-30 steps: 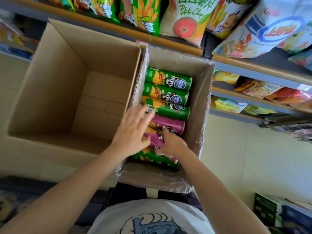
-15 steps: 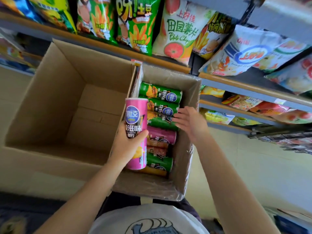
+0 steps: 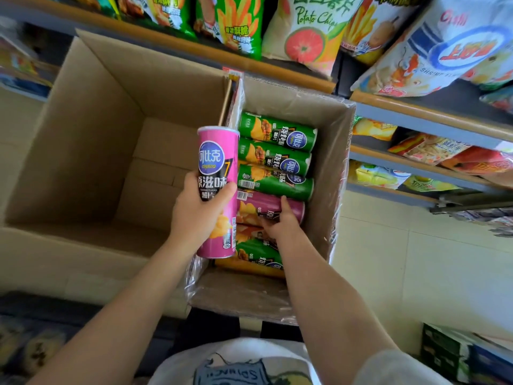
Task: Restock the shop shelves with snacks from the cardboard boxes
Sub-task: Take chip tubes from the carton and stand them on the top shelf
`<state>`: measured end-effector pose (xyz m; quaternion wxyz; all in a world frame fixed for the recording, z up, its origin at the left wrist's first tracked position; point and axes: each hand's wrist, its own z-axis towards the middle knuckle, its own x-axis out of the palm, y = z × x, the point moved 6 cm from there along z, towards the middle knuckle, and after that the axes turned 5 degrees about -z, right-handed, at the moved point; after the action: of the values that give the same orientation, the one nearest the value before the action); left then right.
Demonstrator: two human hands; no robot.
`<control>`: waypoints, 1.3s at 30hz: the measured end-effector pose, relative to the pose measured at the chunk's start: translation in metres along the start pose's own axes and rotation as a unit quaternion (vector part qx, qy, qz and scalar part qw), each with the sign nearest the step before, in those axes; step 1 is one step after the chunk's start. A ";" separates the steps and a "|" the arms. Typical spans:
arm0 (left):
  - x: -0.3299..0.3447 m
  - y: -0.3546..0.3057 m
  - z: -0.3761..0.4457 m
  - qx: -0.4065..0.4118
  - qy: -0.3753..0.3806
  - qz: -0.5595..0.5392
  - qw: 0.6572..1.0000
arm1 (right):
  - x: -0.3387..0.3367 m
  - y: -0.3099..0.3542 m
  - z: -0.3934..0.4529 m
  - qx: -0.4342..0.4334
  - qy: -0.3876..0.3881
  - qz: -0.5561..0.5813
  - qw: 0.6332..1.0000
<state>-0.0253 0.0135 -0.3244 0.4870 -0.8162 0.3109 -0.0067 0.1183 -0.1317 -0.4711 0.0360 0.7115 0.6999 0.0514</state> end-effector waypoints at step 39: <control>0.224 -0.659 -0.185 0.540 0.071 -0.196 0.815 | -0.026 0.517 -0.668 -0.857 0.096 -0.063 0.502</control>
<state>0.4278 -0.0290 0.2337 0.8143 -0.4630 0.1247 -0.3271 0.5485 -0.1805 0.2547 0.5642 0.2774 0.3551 0.6919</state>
